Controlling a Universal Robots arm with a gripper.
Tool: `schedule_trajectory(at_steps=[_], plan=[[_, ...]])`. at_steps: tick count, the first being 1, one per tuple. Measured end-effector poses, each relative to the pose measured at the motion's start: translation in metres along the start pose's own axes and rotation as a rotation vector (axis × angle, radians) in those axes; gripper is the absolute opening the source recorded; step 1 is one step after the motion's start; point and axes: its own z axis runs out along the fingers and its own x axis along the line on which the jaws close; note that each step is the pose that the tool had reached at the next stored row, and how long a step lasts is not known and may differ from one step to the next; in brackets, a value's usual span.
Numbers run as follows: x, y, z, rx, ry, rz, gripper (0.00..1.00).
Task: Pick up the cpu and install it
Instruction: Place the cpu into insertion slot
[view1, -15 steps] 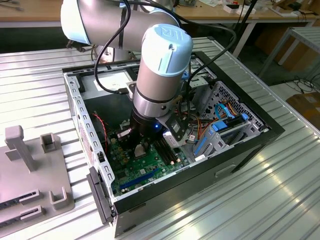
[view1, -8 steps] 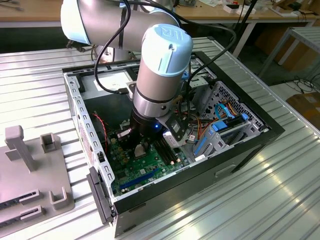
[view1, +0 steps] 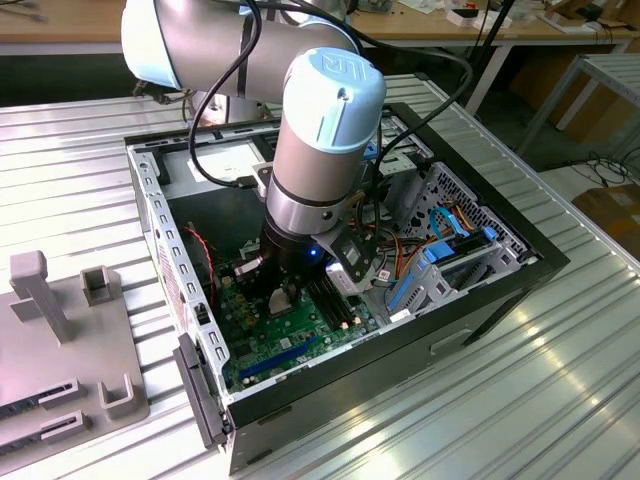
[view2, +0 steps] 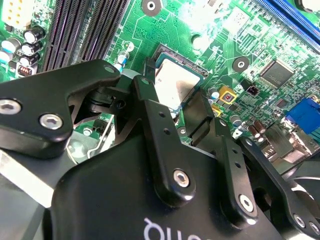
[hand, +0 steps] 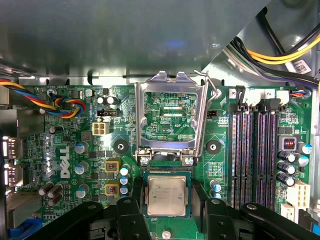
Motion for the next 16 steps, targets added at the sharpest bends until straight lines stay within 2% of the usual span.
schedule_trajectory(at_steps=[8, 16], plan=[[0.0000, 0.0000, 0.0012, -0.0004, 0.0000, 0.000, 0.47], [0.0000, 0.0001, -0.0004, -0.0007, -0.0001, 0.000, 0.47]])
